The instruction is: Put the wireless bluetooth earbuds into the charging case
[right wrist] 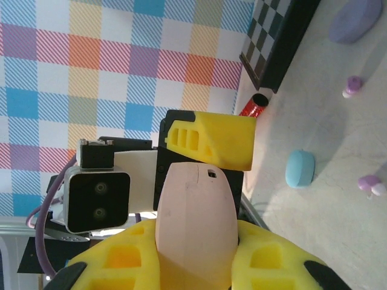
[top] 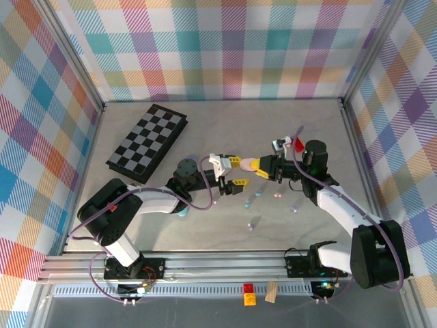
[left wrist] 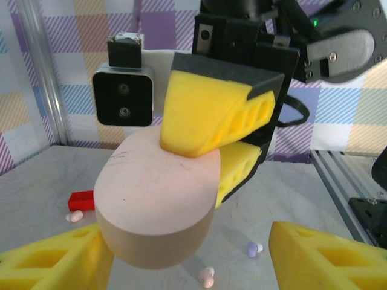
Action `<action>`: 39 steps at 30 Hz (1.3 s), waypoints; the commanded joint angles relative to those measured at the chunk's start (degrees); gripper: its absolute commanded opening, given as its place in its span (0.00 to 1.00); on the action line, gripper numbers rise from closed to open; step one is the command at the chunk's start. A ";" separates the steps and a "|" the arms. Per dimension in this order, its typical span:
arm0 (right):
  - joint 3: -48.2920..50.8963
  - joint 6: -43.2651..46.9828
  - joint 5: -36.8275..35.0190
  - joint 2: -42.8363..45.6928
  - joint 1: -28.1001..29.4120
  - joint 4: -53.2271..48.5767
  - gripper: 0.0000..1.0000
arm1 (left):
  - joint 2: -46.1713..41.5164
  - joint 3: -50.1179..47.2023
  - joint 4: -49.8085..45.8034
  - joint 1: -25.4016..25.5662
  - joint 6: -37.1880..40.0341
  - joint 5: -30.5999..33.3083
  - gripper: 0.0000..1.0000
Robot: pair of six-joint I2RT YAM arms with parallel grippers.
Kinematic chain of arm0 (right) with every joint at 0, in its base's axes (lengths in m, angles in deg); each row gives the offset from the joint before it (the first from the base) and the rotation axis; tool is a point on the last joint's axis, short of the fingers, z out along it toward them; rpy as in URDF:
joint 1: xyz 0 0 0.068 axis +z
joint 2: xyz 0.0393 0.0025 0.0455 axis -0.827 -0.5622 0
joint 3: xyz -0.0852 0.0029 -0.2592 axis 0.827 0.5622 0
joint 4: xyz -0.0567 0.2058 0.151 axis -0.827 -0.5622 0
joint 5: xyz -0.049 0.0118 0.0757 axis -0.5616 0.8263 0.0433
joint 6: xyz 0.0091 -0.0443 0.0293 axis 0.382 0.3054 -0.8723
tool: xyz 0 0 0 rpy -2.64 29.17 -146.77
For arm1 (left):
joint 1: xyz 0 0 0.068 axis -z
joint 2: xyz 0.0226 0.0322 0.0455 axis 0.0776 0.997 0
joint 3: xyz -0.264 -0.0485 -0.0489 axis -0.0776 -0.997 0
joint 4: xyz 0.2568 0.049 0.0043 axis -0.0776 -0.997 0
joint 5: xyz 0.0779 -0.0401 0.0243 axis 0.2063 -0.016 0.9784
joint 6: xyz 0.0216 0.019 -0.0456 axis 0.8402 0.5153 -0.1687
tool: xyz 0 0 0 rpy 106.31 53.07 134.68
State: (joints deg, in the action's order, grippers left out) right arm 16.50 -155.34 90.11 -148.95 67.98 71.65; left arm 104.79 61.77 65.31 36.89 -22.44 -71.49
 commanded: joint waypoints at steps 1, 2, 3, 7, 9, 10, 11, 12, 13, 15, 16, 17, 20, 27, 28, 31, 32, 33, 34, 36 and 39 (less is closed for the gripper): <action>1.89 -12.72 -2.00 -2.48 -0.07 20.88 0.00 | 1.38 0.09 11.41 -2.42 -6.21 -2.99 0.68; 2.18 -15.21 -2.23 -3.16 0.03 24.21 0.00 | 1.35 0.80 10.22 -2.67 -5.77 -3.56 0.67; 2.27 -16.92 -2.35 -3.59 0.05 26.07 0.00 | 1.22 1.06 9.51 -2.67 -4.60 -3.53 0.67; 2.17 -20.26 -2.97 -4.46 0.55 28.13 0.00 | 1.25 2.21 9.43 -2.93 -2.88 -3.37 0.68; 1.92 -22.59 -3.36 -5.28 0.90 31.04 0.00 | 1.49 3.12 9.50 -2.93 -2.88 -4.67 0.68; 1.77 -23.62 -3.53 -5.76 1.08 32.66 0.00 | 1.76 3.39 9.56 -2.93 -3.01 -4.92 0.68; 1.54 -24.93 -3.70 -6.36 1.30 34.22 0.00 | 2.04 3.57 9.69 -2.93 -3.05 -4.83 0.68; 1.33 -25.87 -3.67 -7.00 1.52 35.35 0.00 | 2.35 3.77 9.98 -2.93 -3.14 -4.67 0.68; 1.15 -26.69 -3.55 -7.63 1.77 36.23 0.00 | 2.55 4.00 10.05 -2.89 -3.18 -4.58 0.67; 0.33 -28.87 -2.38 -9.23 2.23 38.32 0.00 | 2.51 4.57 10.06 -2.93 -3.10 -4.86 0.66; 0.31 -30.25 -2.67 -9.96 2.32 39.86 0.00 | 2.42 4.97 10.05 -2.89 -2.82 -5.00 0.66; 0.42 -31.34 -2.97 -10.51 2.32 41.35 0.00 | 2.39 5.32 9.97 -2.93 -2.58 -5.25 0.66; 0.41 -31.85 -2.97 -11.34 2.72 42.98 0.00 | 3.09 6.79 9.87 -3.10 -2.85 -6.00 0.66; -0.47 -33.42 -2.15 -12.25 3.72 45.44 0.00 | 5.37 9.75 10.16 -3.37 -4.12 -10.36 0.55; -0.66 -33.63 -2.04 -12.16 3.72 45.62 0.00 | 5.36 9.77 10.17 -3.45 -4.11 -10.61 0.53; -0.80 -33.63 -2.06 -11.85 3.73 45.78 0.00 | 5.29 9.72 10.19 -3.70 -4.15 -11.83 0.52; -0.85 -33.68 -2.12 -11.74 3.72 45.97 0.00 | 5.24 9.64 10.14 -3.77 -4.26 -12.04 0.51; -0.84 -33.70 -2.05 -11.59 3.70 45.99 0.00 | 5.12 9.55 10.15 -3.81 -4.22 -12.21 0.52; -0.93 -33.70 -2.15 -11.38 3.65 46.12 0.00 | 4.96 9.42 10.14 -3.90 -4.30 -12.46 0.52; -0.95 -33.39 -2.35 -10.90 3.71 45.99 0.00 | 4.66 9.08 10.42 -4.07 -4.45 -12.81 0.55; -1.10 -32.79 -2.41 -10.17 3.72 45.00 0.00 | 4.43 8.55 10.67 -4.34 -4.41 -13.02 0.61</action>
State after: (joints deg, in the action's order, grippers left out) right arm 17.49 -188.45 88.47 -160.86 71.52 113.09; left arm 109.70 70.56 73.06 32.89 -26.63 -81.31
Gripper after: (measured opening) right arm 0.194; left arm 0.605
